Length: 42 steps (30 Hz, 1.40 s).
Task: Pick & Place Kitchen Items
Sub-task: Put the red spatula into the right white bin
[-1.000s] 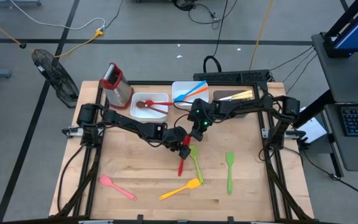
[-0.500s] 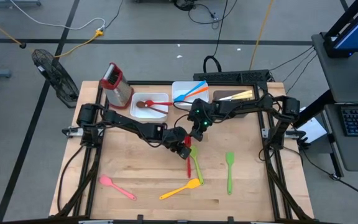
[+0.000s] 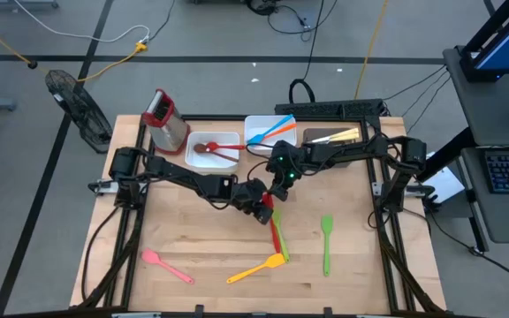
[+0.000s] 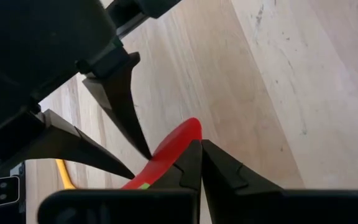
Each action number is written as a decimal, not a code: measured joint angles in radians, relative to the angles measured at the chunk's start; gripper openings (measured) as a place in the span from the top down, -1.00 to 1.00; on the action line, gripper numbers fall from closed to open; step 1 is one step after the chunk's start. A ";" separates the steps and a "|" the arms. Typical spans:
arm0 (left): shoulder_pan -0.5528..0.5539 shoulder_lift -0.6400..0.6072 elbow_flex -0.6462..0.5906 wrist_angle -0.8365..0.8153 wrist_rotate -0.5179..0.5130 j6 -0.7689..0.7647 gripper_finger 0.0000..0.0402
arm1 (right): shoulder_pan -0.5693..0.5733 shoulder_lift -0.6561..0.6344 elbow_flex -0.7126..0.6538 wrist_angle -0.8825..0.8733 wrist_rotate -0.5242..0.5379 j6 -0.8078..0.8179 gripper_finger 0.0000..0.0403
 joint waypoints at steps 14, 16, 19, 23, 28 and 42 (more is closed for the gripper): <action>-0.014 -0.021 0.000 -0.101 0.076 -0.036 0.16 | 0.004 -0.007 0.000 0.015 -0.019 0.007 1.00; -0.016 -0.027 0.000 -0.075 0.079 -0.046 0.09 | 0.005 -0.011 0.000 0.035 -0.025 0.011 1.00; -0.015 -0.035 0.000 -0.056 0.096 -0.055 -0.02 | 0.005 -0.022 0.000 0.043 -0.026 0.015 1.00; -0.017 -0.045 0.000 -0.051 0.097 -0.060 -0.13 | 0.005 -0.046 0.000 0.049 -0.024 0.023 1.00; -0.017 -0.051 0.001 -0.030 0.083 -0.060 -0.19 | 0.004 -0.069 0.000 0.045 -0.022 0.025 1.00; -0.017 -0.050 0.001 -0.041 0.019 -0.053 -0.20 | -0.001 -0.112 -0.001 0.025 -0.019 0.028 1.00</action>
